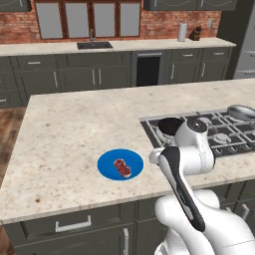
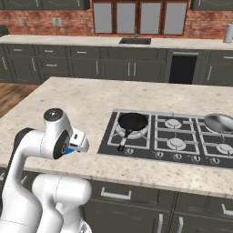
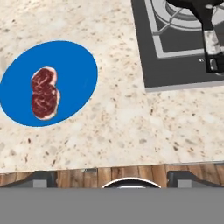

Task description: Place one of the steaks on the plate and the other in the bowl. Then place the bowl in the fridge.

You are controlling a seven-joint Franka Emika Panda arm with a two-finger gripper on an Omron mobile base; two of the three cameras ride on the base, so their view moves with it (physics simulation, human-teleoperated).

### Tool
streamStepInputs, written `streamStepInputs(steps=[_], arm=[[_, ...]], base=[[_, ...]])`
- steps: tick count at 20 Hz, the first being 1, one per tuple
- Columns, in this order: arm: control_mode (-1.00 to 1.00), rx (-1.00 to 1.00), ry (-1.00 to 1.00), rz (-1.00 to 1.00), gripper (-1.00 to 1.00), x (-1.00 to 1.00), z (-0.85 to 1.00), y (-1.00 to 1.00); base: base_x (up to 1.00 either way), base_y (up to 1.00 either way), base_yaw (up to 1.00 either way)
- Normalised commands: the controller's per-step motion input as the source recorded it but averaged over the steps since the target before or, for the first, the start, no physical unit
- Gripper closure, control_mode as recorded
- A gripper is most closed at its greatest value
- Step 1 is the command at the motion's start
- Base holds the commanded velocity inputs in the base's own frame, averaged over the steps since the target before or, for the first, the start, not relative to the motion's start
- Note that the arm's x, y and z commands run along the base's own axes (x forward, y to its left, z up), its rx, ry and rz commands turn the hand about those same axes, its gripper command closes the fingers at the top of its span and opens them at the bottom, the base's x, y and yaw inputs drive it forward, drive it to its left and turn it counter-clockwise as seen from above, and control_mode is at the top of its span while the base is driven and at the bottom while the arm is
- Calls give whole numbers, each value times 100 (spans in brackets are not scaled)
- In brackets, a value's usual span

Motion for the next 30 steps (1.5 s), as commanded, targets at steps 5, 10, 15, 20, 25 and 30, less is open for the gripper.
streamStepInputs(steps=[5,10,15,20,25,30], arm=[[100,0,-2,-6,-100,-15,0,0],[100,0,0,0,-100,0,0,0],[100,0,0,0,-100,0,0,0],[100,0,0,0,-100,0,0,0],[100,0,0,0,-100,0,0,0],[100,0,0,0,-100,0,0,0]], base=[[-18,-4,-5],[-58,-25,-10],[-14,-46,-1],[0,-100,0],[0,-100,0],[0,-100,0]])
